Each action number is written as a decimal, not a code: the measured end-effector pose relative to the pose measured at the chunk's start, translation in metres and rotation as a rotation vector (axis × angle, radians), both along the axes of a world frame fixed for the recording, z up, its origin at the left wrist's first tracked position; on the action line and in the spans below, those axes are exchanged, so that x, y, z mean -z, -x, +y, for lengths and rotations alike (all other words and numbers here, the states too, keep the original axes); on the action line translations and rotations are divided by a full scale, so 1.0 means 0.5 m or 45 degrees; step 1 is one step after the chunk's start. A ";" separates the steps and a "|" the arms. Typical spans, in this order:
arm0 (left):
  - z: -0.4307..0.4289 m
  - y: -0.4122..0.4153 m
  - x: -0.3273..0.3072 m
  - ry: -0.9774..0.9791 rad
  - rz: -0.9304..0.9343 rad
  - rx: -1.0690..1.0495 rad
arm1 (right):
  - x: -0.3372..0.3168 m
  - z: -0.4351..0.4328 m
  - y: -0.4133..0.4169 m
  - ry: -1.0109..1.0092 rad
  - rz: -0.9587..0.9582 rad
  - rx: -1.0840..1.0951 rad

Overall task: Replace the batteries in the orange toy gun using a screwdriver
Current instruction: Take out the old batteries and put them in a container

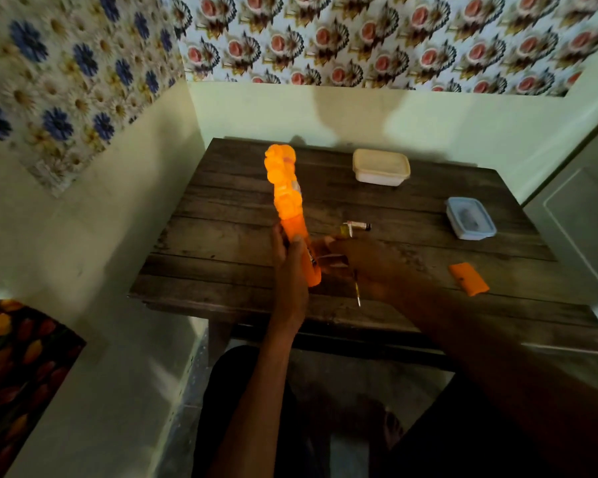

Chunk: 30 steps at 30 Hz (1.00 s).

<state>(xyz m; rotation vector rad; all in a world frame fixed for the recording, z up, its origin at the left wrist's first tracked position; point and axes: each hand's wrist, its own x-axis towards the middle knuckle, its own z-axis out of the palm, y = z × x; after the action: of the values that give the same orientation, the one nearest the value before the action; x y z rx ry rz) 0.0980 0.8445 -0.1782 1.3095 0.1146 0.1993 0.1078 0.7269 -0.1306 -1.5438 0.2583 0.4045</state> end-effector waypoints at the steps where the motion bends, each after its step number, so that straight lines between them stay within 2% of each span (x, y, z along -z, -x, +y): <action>1: 0.000 -0.003 -0.005 -0.026 -0.022 -0.010 | 0.003 0.006 0.001 -0.063 -0.004 0.033; 3: -0.003 -0.013 -0.019 -0.090 -0.073 -0.041 | 0.003 0.016 0.003 -0.187 0.041 0.095; 6: -0.011 -0.028 -0.034 -0.358 -0.079 -0.071 | -0.002 0.025 -0.004 -0.323 0.179 0.079; 9: -0.011 -0.048 -0.044 -0.770 -0.091 -0.084 | -0.011 0.037 -0.009 -0.481 0.264 0.124; 13: -0.018 -0.060 -0.087 -1.451 -0.111 -0.124 | -0.016 0.048 -0.018 -0.696 0.256 0.232; 15: -0.031 -0.055 -0.108 -1.660 -0.157 -0.139 | -0.021 0.047 -0.018 -0.785 0.310 0.255; 21: -0.047 -0.044 -0.122 -1.738 -0.223 -0.134 | -0.012 0.037 -0.024 -0.894 0.388 0.241; 25: -0.042 -0.053 -0.121 -1.605 -0.196 -0.110 | 0.002 0.034 -0.038 -0.864 0.385 0.199; 30: -0.024 -0.077 -0.101 -1.406 -0.244 -0.001 | -0.007 0.028 -0.045 -0.862 0.257 0.175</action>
<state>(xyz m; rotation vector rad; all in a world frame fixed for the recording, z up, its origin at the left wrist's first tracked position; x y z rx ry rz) 0.1368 0.8325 -0.1276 2.3754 -0.1931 0.4186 0.1301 0.7407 -0.1273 -0.8178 0.3397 0.4788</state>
